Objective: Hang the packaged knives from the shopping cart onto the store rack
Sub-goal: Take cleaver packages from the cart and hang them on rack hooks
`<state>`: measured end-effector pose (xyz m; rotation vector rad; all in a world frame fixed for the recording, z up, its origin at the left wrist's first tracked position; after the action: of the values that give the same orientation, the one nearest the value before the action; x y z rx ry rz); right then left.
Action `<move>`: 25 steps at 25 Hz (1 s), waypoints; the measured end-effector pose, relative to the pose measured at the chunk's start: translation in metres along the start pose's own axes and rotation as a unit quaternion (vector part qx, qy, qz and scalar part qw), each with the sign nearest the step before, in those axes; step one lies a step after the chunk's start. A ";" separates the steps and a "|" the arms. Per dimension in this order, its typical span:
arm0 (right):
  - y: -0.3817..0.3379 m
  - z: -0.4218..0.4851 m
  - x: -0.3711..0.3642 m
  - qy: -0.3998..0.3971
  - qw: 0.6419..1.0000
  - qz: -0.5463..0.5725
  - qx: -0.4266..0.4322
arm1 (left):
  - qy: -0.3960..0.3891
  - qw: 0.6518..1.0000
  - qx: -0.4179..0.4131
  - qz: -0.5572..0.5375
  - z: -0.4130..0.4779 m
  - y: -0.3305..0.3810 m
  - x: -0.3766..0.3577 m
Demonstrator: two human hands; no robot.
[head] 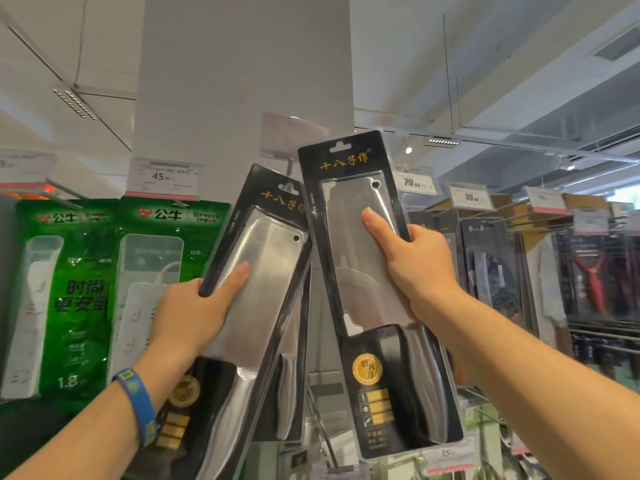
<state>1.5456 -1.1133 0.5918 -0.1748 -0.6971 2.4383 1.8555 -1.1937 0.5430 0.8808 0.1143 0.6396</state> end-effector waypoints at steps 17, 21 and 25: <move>-0.001 -0.013 -0.001 0.006 1.000 -0.022 -0.005 | -0.070 0.990 0.123 -0.001 0.023 -0.038 -0.043; 0.002 -0.015 -0.001 -0.003 0.999 -0.039 -0.008 | -0.174 0.962 0.208 0.028 0.020 -0.040 -0.080; 0.000 -0.016 0.003 -0.007 0.999 -0.049 -0.011 | -0.157 0.964 0.179 0.119 0.020 -0.021 -0.086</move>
<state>1.5476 -1.1050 0.5785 -0.1293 -0.7226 2.3405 1.8029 -1.2660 0.5259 1.3493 -0.1711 0.7059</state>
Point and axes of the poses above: each hand's wrist, its own z-axis towards the middle knuckle, its own x-axis out of the back of the hand, y = z × x, the point moved 6 cm from there along z, towards the middle knuckle, and after that the axes turned 14 degrees about x, right-handed, at the moved point
